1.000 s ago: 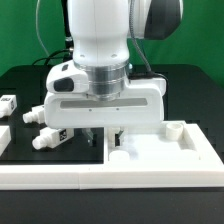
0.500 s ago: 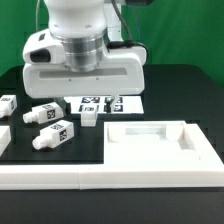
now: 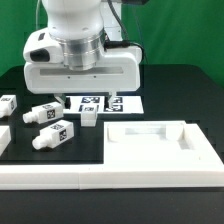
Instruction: Assemble one leg
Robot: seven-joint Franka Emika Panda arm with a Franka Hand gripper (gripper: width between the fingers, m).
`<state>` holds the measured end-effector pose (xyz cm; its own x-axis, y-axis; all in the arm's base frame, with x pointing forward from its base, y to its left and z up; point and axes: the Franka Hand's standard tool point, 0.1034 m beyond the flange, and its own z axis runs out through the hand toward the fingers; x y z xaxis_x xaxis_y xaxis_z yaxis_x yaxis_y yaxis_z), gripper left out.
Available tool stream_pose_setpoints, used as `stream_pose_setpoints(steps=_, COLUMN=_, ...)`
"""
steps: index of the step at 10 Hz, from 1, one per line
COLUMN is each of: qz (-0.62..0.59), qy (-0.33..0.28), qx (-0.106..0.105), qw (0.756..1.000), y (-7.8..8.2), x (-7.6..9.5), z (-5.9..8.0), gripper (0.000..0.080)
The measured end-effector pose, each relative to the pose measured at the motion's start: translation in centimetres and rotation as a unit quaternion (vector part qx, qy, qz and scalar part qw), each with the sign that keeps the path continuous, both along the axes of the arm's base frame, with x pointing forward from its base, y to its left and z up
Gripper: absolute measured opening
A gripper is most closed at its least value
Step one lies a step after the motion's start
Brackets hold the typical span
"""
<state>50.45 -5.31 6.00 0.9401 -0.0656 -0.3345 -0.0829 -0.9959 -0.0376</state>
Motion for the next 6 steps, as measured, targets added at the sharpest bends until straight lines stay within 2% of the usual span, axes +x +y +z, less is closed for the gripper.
stream_pose_setpoints(steps=1, qz=-0.003, qy=0.027, qx=0.004, qw=1.0, y=0.3, x=-1.1, z=-0.2, gripper=0.0649)
stream_pose_setpoints(steps=3, qz=-0.015, qy=0.131, qx=0.015, qw=0.991, y=1.1, x=-4.1, z=-0.4, gripper=0.0649)
stream_pose_setpoints(steps=4, qz=-0.015, qy=0.174, qx=0.02, qw=0.984, y=1.3, x=-5.0, z=-0.9, gripper=0.0649)
stream_pose_setpoints(steps=6, qz=-0.013, qy=0.232, qx=0.027, qw=0.972, y=1.3, x=-5.2, z=-1.4, gripper=0.0649)
